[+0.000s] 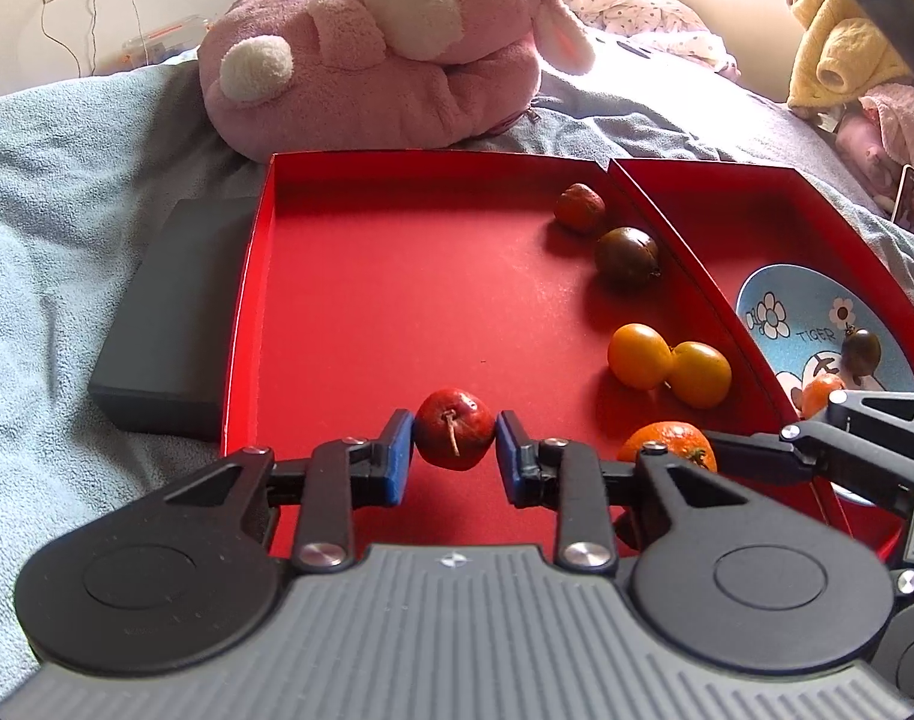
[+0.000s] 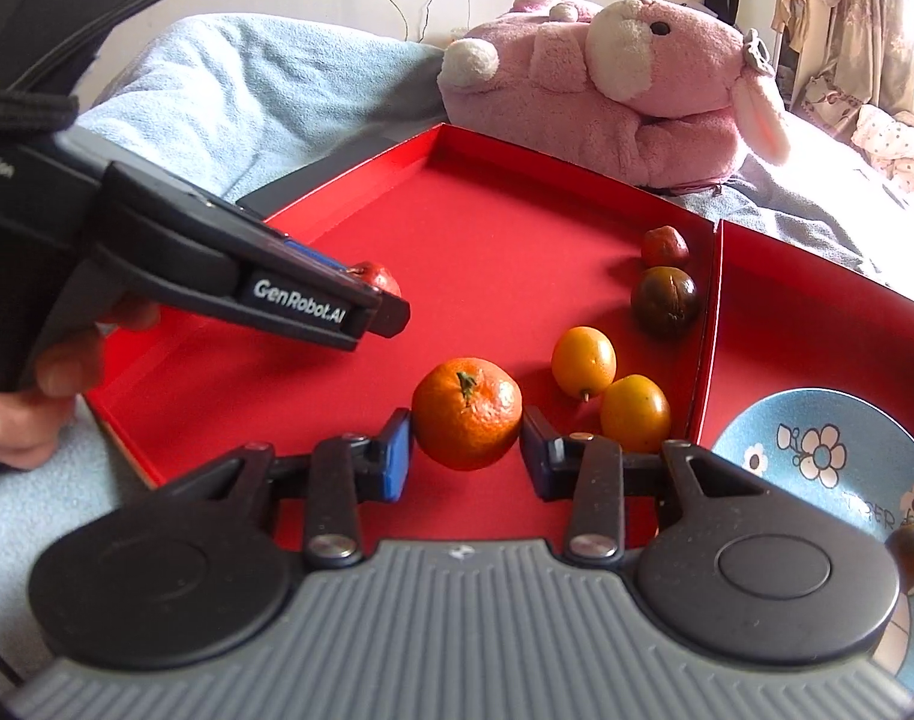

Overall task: Organize fruits
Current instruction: 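Grasp the tangerine with the right tool while the left tool grasps the red apple, then place the tangerine on the plate with the right tool while the left tool places the apple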

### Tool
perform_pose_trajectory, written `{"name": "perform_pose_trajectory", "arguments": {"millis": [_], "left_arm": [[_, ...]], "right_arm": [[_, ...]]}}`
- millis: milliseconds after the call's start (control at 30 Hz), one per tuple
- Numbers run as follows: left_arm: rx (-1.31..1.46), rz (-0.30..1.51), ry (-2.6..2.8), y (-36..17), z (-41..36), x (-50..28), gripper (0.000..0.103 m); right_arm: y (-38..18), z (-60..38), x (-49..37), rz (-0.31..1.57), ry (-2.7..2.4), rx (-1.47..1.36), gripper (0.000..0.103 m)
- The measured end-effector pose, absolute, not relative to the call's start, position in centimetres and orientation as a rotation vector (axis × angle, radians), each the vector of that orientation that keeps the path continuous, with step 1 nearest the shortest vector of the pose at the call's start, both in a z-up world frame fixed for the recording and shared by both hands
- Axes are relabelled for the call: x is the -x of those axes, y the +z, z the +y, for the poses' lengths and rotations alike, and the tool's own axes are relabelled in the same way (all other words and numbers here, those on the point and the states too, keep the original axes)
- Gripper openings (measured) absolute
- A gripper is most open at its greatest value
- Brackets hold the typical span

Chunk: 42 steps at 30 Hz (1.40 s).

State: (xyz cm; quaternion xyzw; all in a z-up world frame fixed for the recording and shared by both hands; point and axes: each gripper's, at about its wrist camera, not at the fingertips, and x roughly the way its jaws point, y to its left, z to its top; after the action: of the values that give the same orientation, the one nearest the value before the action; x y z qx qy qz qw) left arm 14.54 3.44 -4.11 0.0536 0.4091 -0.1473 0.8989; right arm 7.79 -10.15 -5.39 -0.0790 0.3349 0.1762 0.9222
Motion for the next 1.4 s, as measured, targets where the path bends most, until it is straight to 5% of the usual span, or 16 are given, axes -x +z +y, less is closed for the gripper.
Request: {"name": "perform_pose_trajectory", "arguments": {"millis": [1400], "left_arm": [[-0.17, 0.759, -0.234, -2.4, 2.0, -9.7, 0.035]], "right_arm": [[-4.0, -14.9, 1.2, 0.469, 0.209, 0.015, 0.042]]}}
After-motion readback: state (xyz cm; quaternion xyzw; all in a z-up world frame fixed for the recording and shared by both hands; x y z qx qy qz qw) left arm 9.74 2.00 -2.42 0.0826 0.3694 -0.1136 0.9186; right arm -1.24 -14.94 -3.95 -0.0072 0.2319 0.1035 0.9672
